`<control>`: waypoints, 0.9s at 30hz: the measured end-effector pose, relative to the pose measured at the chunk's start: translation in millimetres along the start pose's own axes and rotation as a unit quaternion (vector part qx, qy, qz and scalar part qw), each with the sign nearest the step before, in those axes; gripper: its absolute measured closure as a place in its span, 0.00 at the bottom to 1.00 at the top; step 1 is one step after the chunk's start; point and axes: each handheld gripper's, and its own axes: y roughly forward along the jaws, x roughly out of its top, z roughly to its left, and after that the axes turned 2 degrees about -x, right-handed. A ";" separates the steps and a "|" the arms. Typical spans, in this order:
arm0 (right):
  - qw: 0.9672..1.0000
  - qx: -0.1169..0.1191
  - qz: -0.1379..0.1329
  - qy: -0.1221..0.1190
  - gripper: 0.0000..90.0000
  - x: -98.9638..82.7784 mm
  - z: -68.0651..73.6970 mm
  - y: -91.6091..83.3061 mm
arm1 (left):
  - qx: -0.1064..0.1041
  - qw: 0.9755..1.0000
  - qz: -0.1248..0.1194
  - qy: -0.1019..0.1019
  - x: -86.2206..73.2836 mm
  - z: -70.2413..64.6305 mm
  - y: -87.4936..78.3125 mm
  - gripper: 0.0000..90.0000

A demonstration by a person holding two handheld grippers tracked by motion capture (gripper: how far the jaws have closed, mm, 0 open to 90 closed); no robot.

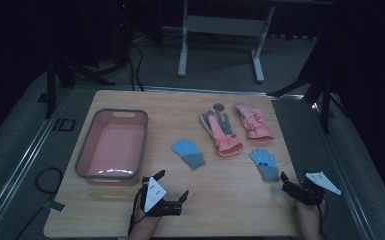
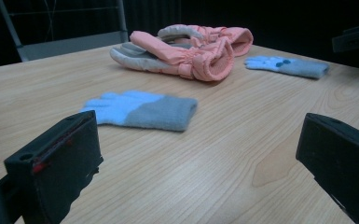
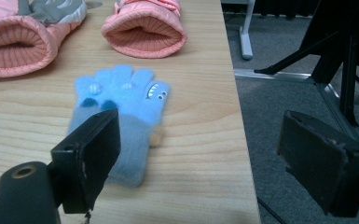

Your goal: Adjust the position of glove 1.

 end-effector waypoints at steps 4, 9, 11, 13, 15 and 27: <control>1.000 0.002 0.005 -0.002 0.14 1.4 0.1 -0.1 | -0.004 1.000 0.000 0.000 0.1 0.6 0.1 0.00; 1.000 0.018 0.015 0.005 0.14 5.3 -1.3 -1.9 | -0.004 1.000 -0.002 0.001 -0.1 0.2 -0.1 0.00; 0.999 0.026 0.020 -0.008 0.12 12.2 -2.0 -5.2 | -0.005 1.000 -0.003 0.001 -0.2 0.3 -0.5 0.00; 0.999 0.036 0.025 -0.010 0.12 18.4 -1.9 -7.1 | -0.007 1.000 -0.004 0.001 -0.3 0.4 -0.6 0.00; 0.999 0.038 0.029 -0.016 0.12 22.0 -1.4 -8.0 | -0.006 1.000 -0.005 0.001 -0.3 0.3 -0.7 0.00; 0.996 0.082 0.046 -0.005 0.13 72.8 16.2 -17.5 | -0.009 1.000 -0.006 0.002 -0.5 0.4 -0.9 0.00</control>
